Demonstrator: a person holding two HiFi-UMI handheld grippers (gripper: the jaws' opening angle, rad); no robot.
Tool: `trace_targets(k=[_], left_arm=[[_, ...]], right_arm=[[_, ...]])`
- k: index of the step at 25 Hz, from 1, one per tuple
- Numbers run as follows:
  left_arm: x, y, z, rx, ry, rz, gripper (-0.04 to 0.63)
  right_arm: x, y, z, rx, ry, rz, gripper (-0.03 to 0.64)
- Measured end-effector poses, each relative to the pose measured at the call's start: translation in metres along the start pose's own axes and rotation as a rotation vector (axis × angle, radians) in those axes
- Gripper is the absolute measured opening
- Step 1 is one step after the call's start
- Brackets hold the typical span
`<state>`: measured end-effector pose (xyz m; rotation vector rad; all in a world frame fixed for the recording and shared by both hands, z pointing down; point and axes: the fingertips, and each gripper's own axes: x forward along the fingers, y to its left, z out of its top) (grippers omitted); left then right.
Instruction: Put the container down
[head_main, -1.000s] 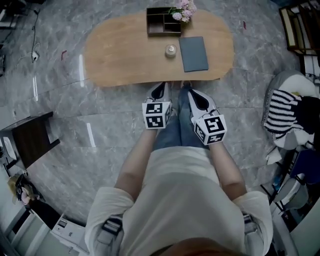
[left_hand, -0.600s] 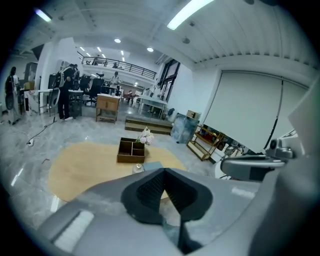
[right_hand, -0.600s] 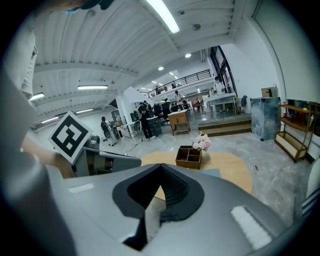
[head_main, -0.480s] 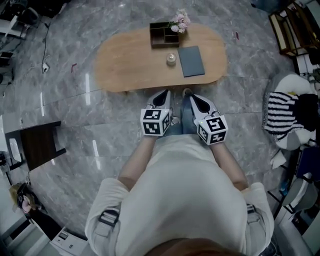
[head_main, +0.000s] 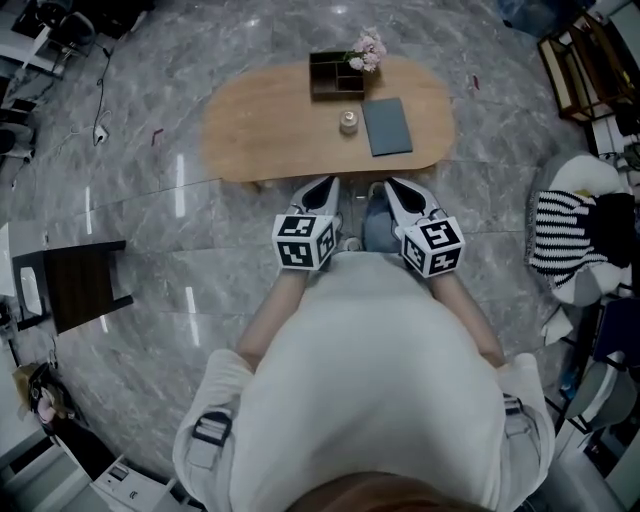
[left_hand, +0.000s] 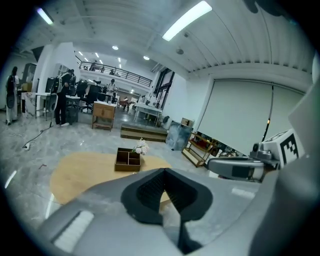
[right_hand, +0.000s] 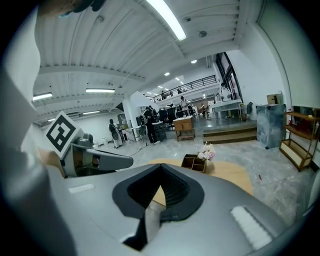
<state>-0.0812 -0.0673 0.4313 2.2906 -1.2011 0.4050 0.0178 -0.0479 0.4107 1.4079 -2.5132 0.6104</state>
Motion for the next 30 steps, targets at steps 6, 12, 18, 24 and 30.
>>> trace_targets(k=[6, 12, 18, 24, 30], left_arm=[[-0.006, 0.007, 0.003, -0.012, -0.021, 0.013, 0.002], [-0.005, 0.009, 0.009, -0.014, -0.031, 0.008, 0.002], [0.000, 0.010, 0.009, -0.022, -0.023, -0.001, 0.002], [0.004, 0.010, 0.010, -0.016, -0.017, -0.015, 0.002], [0.006, 0.010, 0.012, -0.021, -0.016, -0.021, 0.001]], right_arm=[[0.006, 0.006, 0.009, -0.044, -0.011, 0.009, -0.003], [0.008, 0.005, 0.010, -0.063, -0.007, 0.002, -0.003], [0.010, 0.004, 0.009, -0.060, 0.001, 0.011, -0.003], [0.014, 0.003, 0.009, -0.065, 0.006, 0.009, -0.003], [0.014, 0.000, 0.010, -0.067, 0.009, 0.006, -0.003]])
